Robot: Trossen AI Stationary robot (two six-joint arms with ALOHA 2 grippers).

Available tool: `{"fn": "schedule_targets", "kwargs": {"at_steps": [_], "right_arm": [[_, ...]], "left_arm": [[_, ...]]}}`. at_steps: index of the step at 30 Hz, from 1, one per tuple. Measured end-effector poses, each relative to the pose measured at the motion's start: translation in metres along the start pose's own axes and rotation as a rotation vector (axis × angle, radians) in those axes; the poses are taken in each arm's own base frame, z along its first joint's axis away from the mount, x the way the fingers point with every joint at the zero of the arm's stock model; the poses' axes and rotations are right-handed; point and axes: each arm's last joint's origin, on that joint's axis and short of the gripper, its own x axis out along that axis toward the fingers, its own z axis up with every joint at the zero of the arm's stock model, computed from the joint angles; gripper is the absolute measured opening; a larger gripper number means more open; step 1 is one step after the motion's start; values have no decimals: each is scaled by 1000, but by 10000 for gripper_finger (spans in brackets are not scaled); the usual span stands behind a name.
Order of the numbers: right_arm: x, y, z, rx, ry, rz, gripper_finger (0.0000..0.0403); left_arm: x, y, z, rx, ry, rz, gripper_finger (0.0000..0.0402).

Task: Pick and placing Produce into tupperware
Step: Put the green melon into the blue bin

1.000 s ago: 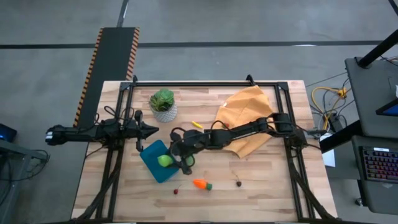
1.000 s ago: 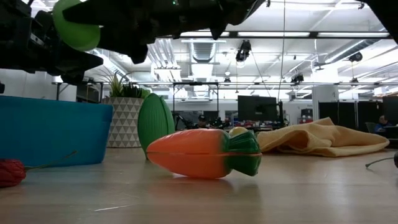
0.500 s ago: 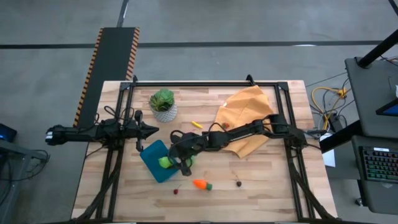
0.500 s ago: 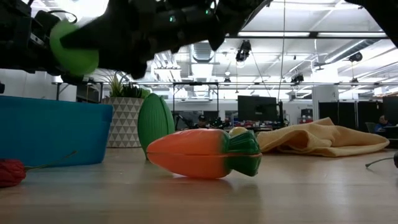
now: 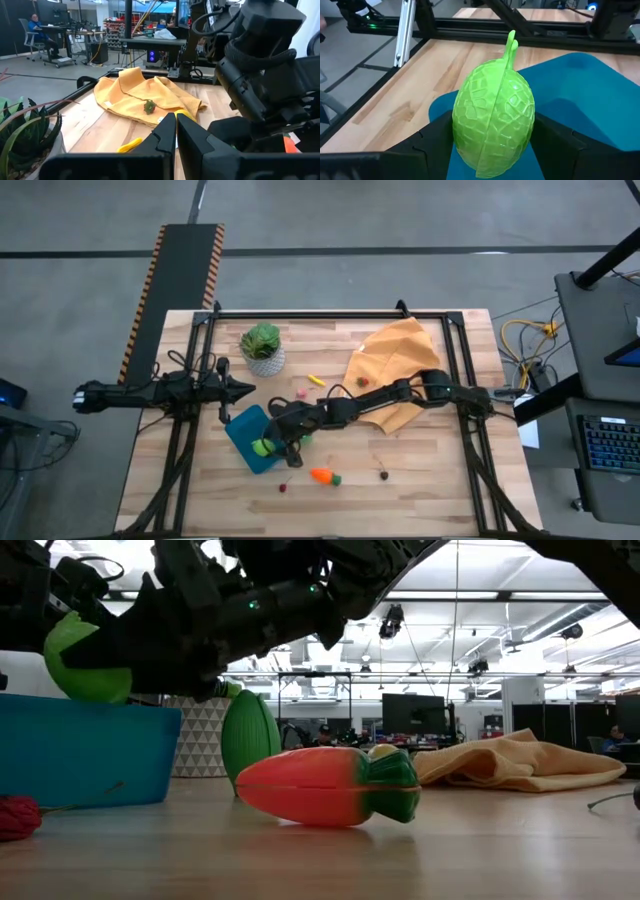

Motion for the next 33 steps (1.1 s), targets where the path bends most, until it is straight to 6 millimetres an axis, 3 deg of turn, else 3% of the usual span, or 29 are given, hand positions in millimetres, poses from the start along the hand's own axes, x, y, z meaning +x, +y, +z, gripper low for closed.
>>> {"fn": "schedule_targets", "kwargs": {"at_steps": [8, 24, 33], "right_arm": [[-1, 0, -11, 10, 107, -4, 226], [-1, 0, -11, -12, 119, -8, 226], [-1, 0, -8, -18, 112, -8, 267]], "left_arm": [[0, 0, -1, 1, 7, 0, 0], [1, 0, -1, 1, 10, 0, 0], [1, 0, -1, 1, 10, 0, 0]]}}
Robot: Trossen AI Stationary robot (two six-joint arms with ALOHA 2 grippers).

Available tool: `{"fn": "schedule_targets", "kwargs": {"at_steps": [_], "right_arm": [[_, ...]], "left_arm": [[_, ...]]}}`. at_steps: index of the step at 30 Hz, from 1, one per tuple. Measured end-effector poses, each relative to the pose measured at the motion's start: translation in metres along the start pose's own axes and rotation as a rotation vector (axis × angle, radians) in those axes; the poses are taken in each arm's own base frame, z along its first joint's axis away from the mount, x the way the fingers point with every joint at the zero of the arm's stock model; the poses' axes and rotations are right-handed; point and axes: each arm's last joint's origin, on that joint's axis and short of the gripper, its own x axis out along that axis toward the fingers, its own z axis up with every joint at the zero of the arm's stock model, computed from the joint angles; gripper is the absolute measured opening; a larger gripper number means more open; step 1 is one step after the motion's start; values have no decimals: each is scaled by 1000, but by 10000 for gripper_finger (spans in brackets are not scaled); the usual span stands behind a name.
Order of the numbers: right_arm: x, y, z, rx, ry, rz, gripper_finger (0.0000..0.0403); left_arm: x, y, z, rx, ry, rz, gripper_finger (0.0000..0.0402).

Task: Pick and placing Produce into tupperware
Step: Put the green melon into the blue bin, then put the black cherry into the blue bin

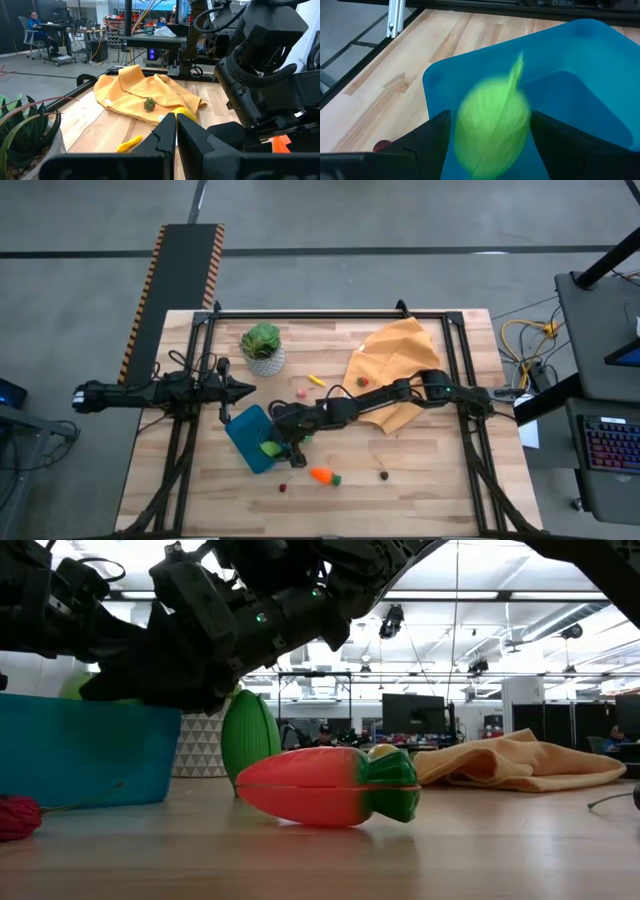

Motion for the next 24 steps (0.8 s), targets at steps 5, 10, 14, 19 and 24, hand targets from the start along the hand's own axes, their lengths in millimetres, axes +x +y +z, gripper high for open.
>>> {"fn": "schedule_targets", "kwargs": {"at_steps": [5, 10, 14, 19, 24], "right_arm": [[-1, 0, 4, -4, -12, 0, 284], [-1, 0, 4, -4, -12, 0, 287], [-1, 0, 4, -5, -12, 0, 286], [-1, 0, 6, -18, -24, -1, 287], [-12, 1, 26, -62, -103, -7, 276]], "left_arm": [[0, 0, 0, 0, 0, 0, 0], [0, 0, 0, 0, 0, 0, 0], [0, 0, 0, 0, 0, 0, 0], [0, 0, 0, 0, 0, 0, 0], [0, 0, 0, 0, 0, 0, 0]]}}
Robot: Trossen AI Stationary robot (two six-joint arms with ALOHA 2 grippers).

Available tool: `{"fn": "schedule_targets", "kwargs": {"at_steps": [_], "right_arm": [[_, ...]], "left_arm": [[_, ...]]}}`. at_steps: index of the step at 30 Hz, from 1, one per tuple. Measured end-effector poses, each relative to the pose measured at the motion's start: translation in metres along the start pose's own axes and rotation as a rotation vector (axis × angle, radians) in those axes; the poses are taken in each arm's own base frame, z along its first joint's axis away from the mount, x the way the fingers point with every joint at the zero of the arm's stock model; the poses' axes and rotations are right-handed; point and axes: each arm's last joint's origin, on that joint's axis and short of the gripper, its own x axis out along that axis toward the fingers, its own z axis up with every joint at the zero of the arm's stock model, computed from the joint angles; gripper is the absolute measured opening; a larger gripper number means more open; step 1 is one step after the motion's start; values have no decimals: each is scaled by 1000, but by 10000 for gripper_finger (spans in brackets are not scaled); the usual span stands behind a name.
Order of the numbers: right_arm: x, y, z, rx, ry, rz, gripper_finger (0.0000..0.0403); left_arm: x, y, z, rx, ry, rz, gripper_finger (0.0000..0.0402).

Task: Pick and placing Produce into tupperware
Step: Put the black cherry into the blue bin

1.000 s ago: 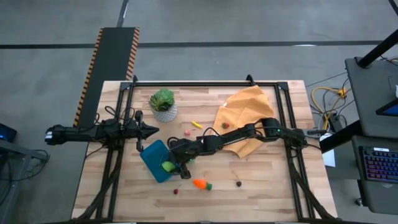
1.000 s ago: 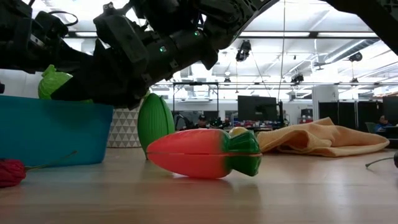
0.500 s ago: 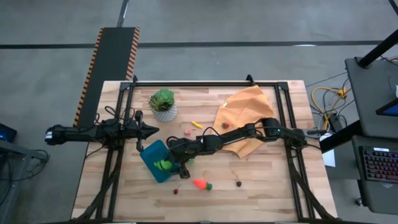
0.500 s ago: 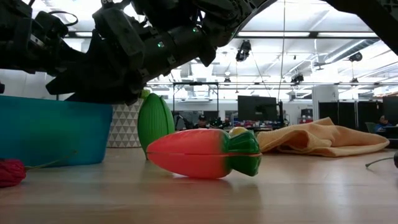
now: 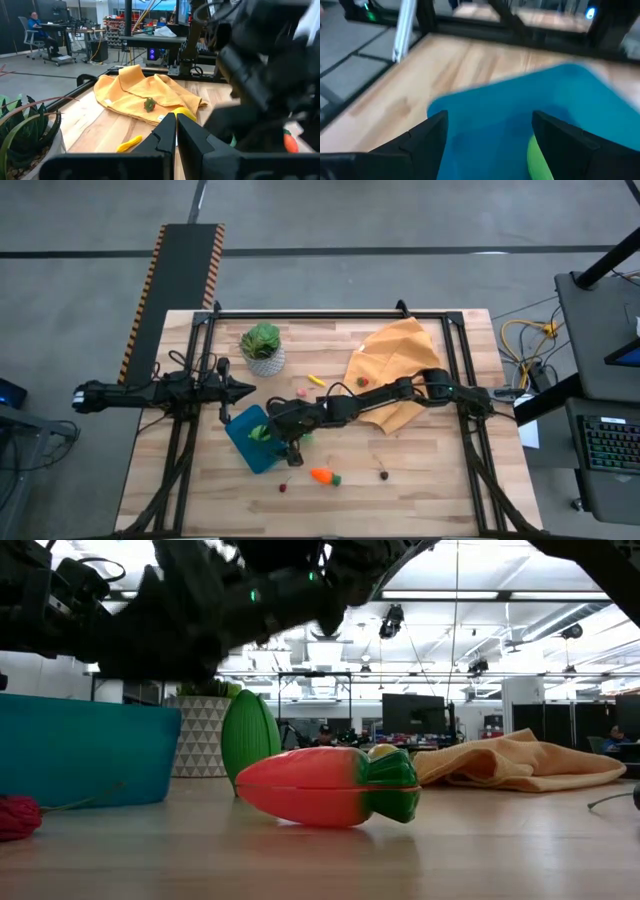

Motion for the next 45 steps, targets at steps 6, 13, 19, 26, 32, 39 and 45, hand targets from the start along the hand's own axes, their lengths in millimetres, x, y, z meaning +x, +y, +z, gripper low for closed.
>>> {"fn": "schedule_targets", "kwargs": {"at_steps": [6, 13, 19, 26, 32, 39, 45], "right_arm": [[-28, 1, 36, -80, -71, -14, 264], [-74, 9, 74, -169, -47, -18, 260], [-123, 20, 107, -213, -59, -21, 258], [-191, 36, 137, -240, -77, -60, 260], [-246, 49, 142, -234, -41, -146, 256], [-296, 61, 125, -155, 8, -229, 254], [-323, 68, 91, -82, 29, -325, 251]], "left_arm": [[0, 0, 0, 1, 4, 1, 0], [0, 0, 0, 1, 3, 1, 0], [0, 0, 0, 1, 4, 1, 0], [1, 0, -1, 1, 8, 1, 0], [1, 0, -1, 2, 9, 1, 0], [1, 0, -1, 1, 8, 1, 0], [1, 0, -1, 1, 7, 1, 0]]}}
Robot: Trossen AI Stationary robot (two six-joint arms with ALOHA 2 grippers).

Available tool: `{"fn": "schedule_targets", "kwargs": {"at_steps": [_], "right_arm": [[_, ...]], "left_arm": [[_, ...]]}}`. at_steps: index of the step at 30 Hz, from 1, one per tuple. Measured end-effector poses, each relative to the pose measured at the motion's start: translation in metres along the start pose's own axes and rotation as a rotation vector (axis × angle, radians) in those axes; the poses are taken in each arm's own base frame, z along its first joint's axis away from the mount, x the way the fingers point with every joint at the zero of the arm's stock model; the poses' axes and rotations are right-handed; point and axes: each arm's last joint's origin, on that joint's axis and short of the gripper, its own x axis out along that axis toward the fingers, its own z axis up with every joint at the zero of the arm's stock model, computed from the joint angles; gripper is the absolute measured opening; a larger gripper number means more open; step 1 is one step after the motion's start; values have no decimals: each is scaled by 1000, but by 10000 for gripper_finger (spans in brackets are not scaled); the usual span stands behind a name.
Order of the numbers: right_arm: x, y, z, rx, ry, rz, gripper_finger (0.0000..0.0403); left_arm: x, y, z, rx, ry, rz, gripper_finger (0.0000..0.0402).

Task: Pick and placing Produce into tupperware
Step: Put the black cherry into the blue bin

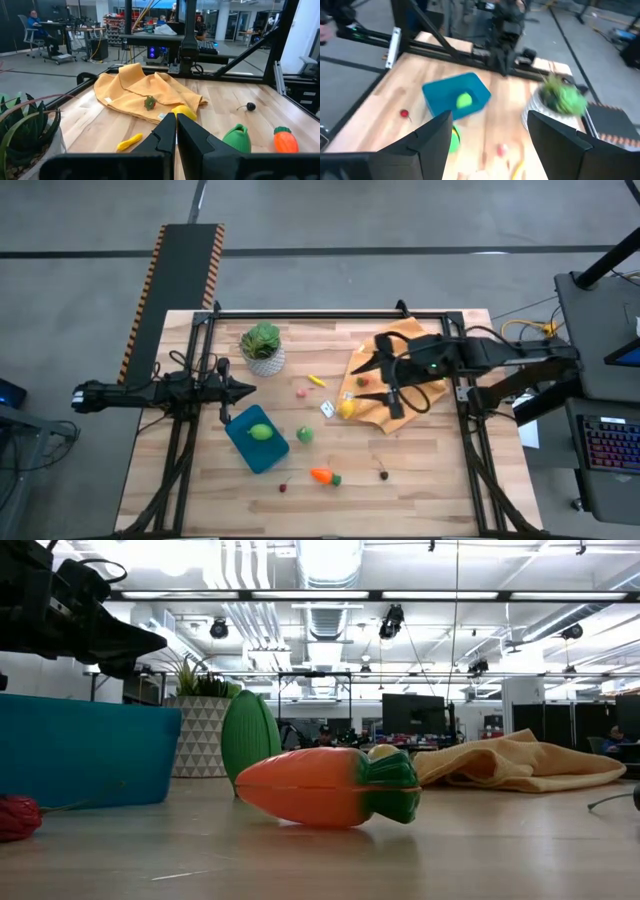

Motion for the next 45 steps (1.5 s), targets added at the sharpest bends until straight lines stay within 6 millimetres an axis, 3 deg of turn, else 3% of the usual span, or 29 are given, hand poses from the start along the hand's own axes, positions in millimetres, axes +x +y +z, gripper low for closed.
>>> {"fn": "schedule_targets", "kwargs": {"at_steps": [6, 15, 20, 29, 45], "right_arm": [[-11, 5, -43, 94, -9, -38, 251], [-9, 16, -109, 270, 10, -27, 249], [-8, 30, -135, 373, 47, 27, 248], [-12, 64, -144, 489, 90, 163, 246], [-10, 118, -157, 706, 257, 175, 246]], "left_arm": [[0, 0, 0, 0, 3, 0, 0], [0, 0, 0, 0, 3, 0, 0], [0, 0, -1, 1, 5, 0, 0], [1, 0, -1, 1, 10, 0, 0], [1, 0, -1, 2, 16, 0, 0]]}}
